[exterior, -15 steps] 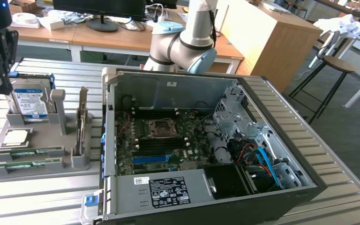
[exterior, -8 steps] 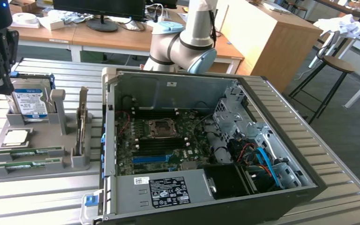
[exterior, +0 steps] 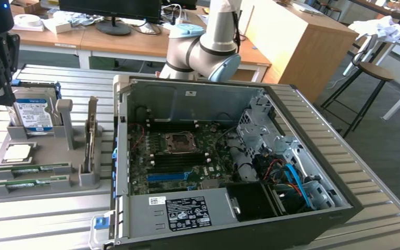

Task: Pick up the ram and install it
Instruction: 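Pick up the ram and move it above insertion slot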

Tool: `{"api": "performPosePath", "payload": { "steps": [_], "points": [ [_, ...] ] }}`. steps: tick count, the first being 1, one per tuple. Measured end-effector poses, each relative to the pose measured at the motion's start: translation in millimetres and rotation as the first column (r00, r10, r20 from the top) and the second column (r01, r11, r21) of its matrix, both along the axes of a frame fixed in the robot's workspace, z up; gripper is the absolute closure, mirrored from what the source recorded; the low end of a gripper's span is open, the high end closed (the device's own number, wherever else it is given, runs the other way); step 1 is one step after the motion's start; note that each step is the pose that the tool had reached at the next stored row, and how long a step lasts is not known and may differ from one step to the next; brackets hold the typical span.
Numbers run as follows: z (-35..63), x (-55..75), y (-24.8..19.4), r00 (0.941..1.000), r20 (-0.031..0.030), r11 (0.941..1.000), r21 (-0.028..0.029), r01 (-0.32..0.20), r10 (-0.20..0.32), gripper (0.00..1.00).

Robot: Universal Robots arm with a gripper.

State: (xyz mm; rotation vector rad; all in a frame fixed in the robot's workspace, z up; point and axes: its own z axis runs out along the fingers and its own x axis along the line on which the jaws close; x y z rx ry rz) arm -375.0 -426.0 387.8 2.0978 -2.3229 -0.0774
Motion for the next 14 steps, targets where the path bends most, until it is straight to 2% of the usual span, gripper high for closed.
{"api": "performPosePath", "payload": {
  "steps": [14],
  "points": [
    [-0.2,0.0,0.0,0.9996,0.0001,0.9996,0.0001,-0.028,0.028,0.9]
  ]
}}
